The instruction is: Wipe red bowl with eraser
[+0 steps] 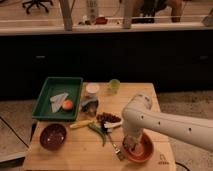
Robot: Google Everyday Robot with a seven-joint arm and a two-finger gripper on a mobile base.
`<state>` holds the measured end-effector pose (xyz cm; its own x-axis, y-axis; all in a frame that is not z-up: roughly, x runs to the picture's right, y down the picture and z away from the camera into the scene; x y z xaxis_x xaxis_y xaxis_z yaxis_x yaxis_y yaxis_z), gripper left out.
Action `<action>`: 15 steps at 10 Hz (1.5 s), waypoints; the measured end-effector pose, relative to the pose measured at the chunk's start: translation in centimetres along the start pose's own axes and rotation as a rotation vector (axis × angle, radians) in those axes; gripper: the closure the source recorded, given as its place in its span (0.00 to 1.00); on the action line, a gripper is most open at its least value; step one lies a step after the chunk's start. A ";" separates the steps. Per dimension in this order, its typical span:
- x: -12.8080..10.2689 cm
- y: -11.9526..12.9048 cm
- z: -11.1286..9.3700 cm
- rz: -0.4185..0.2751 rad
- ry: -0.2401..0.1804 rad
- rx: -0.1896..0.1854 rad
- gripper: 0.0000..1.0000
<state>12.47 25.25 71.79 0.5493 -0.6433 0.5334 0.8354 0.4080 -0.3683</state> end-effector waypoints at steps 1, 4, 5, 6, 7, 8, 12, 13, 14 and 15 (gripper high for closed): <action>-0.8 0.3 0.3 -0.023 -0.008 -0.009 1.00; -2.8 4.0 0.6 -0.038 -0.031 -0.034 1.00; -3.0 5.1 0.5 -0.032 -0.035 -0.035 1.00; -3.0 7.1 0.3 -0.011 -0.036 -0.040 1.00; -2.7 7.8 0.1 0.009 -0.032 -0.032 1.00; -2.2 8.6 -0.1 0.034 -0.027 -0.030 1.00; 2.4 7.3 -0.3 0.106 0.016 -0.024 1.00; 2.9 5.7 -0.4 0.097 0.021 -0.016 1.00; 2.9 4.9 -0.5 0.087 0.025 -0.011 1.00; 2.3 3.8 -0.7 0.065 0.024 -0.004 1.00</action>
<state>16.89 24.86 71.09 0.6016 -0.6306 0.4903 0.7980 0.4468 -0.4046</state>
